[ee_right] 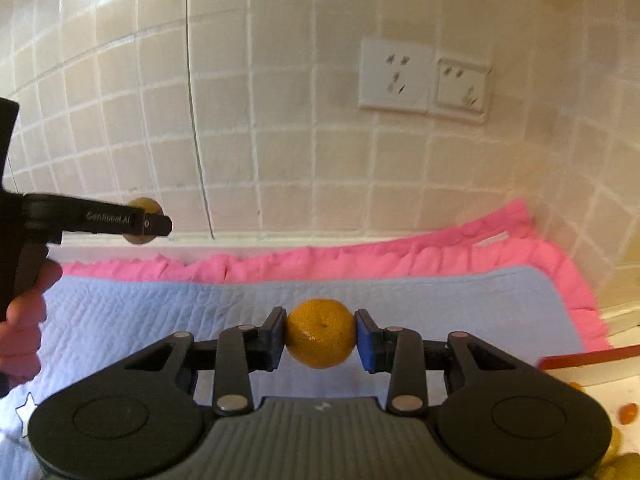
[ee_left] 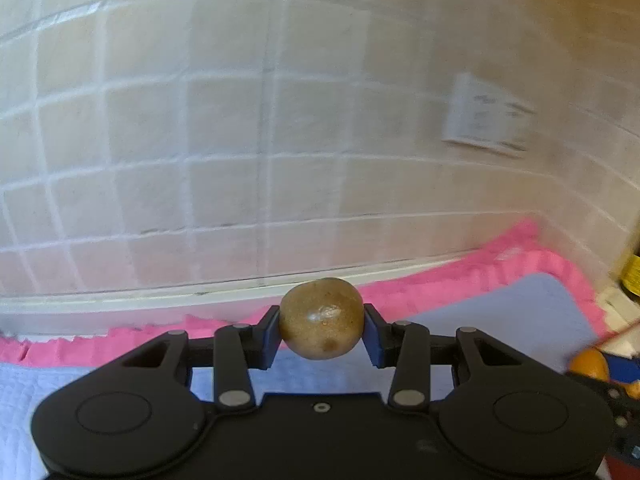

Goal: Organize fruits
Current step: 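Carry the brown fruit and tangerine over the red box with both grippers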

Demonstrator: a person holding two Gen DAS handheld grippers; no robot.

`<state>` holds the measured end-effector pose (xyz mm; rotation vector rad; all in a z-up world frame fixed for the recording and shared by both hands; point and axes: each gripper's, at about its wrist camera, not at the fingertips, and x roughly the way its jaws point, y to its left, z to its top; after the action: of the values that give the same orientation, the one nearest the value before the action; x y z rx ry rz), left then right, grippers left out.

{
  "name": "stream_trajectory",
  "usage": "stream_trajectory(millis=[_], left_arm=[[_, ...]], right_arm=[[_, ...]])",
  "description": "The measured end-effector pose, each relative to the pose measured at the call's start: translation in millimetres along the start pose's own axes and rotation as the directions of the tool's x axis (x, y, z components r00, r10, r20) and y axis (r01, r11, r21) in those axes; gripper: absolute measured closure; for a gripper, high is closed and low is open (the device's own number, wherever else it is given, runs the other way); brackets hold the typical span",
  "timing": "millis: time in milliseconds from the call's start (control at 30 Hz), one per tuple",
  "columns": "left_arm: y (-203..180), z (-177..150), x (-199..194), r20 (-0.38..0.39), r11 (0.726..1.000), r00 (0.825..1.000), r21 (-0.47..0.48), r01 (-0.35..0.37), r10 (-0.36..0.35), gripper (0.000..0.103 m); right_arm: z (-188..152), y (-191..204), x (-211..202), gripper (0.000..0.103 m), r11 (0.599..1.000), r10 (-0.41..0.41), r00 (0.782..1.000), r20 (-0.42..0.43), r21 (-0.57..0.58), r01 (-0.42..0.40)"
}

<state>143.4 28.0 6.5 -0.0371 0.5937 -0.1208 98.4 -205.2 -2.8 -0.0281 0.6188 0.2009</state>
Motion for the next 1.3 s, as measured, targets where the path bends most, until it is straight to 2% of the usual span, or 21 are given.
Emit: stream_trajectory(millis=[167,333,500,700,800,967,1100,1167,1300], left_arm=[[-48,1,-33,0.036,0.992,0.993,0.071,0.106,-0.109,0.053],[-104,-4,-42,0.037,0.959,0.970,0.164,0.232,-0.241,0.053],[-165,-13,-35,-0.015,0.899,0.925,0.233,0.372,-0.379,0.053],[-232,-30,-25,-0.103,0.807,0.860,0.303,0.506,-0.500,0.053],[-258,-40,-19,-0.149,0.770,0.831,0.317,0.553,-0.536,0.053],[-289,-57,0,-0.226,0.737,0.804,0.322,0.594,-0.550,0.053],[-306,-72,23,-0.321,0.730,0.782,0.292,0.618,-0.534,0.053],[-313,-79,33,-0.362,0.720,0.766,0.283,0.633,-0.531,0.053],[-323,-79,44,-0.380,0.723,0.762,0.274,0.634,-0.525,0.053]], right_arm=[[-13,-18,-47,0.064,0.996,-0.081,0.996,0.037,0.025,0.080],[-35,-48,-87,0.064,0.981,-0.180,0.983,0.037,0.082,0.177],[-64,-91,-119,0.064,0.943,-0.285,0.958,-0.006,0.175,0.282],[-105,-144,-153,0.064,0.865,-0.426,0.897,-0.120,0.238,0.442],[-118,-172,-165,0.064,0.827,-0.472,0.860,-0.194,0.241,0.508],[-136,-220,-176,0.064,0.801,-0.472,0.815,-0.336,0.223,0.556],[-145,-249,-174,0.064,0.810,-0.413,0.819,-0.399,0.250,0.531],[-148,-256,-168,0.064,0.815,-0.400,0.812,-0.425,0.241,0.527],[-148,-258,-154,0.064,0.841,-0.369,0.813,-0.449,0.210,0.498]])
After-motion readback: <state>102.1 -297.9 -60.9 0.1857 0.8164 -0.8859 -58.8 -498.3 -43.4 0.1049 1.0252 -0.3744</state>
